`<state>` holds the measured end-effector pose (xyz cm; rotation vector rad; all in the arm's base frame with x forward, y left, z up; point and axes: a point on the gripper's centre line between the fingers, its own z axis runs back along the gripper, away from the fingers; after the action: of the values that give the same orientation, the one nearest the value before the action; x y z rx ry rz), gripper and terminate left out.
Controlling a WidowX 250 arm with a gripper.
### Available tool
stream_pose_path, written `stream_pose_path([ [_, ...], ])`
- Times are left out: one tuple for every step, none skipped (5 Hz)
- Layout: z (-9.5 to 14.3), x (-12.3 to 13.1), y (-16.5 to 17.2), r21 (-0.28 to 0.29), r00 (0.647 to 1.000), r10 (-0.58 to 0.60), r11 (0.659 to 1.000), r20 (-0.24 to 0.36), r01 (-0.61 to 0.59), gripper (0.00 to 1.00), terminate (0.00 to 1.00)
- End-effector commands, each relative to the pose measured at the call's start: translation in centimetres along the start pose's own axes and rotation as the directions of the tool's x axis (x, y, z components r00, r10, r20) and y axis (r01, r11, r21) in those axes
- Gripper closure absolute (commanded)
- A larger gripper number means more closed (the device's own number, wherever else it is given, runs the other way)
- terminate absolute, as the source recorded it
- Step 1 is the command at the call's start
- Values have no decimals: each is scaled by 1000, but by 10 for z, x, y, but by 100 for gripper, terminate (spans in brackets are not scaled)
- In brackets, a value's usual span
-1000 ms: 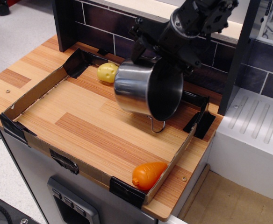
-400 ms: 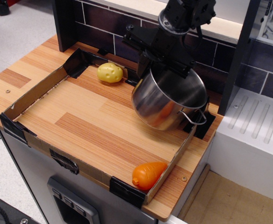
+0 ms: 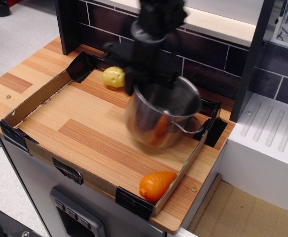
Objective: Upright metal pot
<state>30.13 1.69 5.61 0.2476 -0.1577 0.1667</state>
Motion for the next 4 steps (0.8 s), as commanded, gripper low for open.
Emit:
stream_pose_path([
  [-13,5,7,1,996,8,1000,88,-8,100,0],
  [-15,4,7,19,996,11,1000,87,-13,100,0],
  [-13,2,9,22,997,31,999,69,-32,0,0],
  [-9,3,11,59,999,-26,998,-21,27,0,0],
])
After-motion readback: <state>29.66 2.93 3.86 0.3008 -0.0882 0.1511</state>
